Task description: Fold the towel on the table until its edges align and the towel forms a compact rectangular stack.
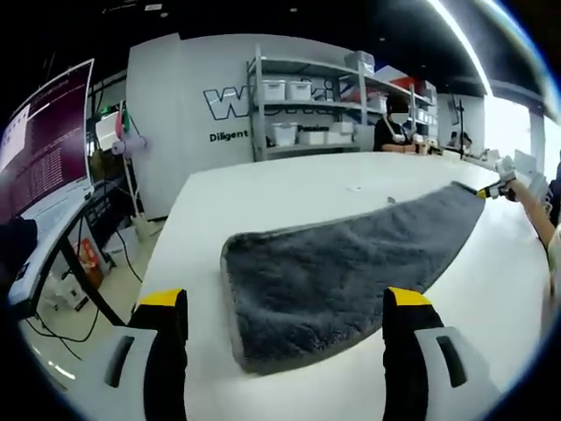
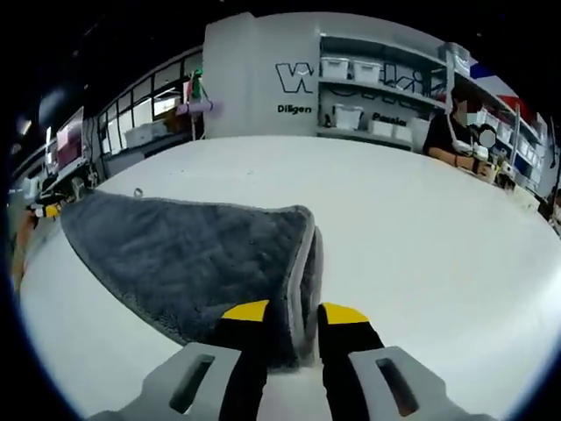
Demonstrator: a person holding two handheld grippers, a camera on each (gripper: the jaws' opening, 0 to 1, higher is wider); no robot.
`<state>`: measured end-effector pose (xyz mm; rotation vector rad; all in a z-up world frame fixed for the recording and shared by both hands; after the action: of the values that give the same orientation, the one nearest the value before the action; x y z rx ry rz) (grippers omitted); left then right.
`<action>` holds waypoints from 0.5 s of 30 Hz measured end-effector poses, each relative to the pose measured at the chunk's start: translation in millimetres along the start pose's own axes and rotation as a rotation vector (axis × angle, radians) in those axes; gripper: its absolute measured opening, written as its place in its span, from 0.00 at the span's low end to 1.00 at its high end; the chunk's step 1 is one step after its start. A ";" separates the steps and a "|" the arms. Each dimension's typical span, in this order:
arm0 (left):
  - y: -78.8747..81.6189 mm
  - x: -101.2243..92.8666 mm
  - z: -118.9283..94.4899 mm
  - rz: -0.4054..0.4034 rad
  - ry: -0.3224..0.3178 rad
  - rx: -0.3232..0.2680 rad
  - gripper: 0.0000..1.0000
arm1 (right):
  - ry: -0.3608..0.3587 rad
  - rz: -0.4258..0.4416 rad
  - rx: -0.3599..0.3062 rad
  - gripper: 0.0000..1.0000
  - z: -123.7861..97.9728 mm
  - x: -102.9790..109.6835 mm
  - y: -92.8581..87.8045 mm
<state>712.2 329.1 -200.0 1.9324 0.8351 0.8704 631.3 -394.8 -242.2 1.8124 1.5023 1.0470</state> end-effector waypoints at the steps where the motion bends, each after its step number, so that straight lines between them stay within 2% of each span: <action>1: 0.2 -0.5 0.0 -0.001 -0.004 -0.001 0.91 | 0.008 0.005 -0.002 0.16 0.3 -0.1 -0.4; 5: 0.3 -2.8 0.1 -0.002 -0.013 0.000 0.91 | 0.042 -0.039 -0.009 0.07 4.1 3.9 -0.3; 10: 0.0 -4.2 -0.5 0.000 -0.017 0.004 0.91 | 0.045 -0.059 -0.006 0.05 3.3 1.0 0.6; 15: -1.3 -3.8 -0.7 0.001 -0.016 0.011 0.90 | -0.039 -0.094 -0.004 0.04 -5.5 -18.4 2.8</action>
<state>709.4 326.9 -201.7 1.9474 0.8308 0.8516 626.9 -413.7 -240.9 1.7316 1.5456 0.9639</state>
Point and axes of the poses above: the point that each gripper's makers call its tool centre point, and the gripper's own axes: z roughly forward along the fingers, x roughly to its left, y roughly out of its top, the point moved 7 cm from there along -z, roughly backward along the fingers, and after that the axes turned 13 degrees about z, right-handed, at the moved point
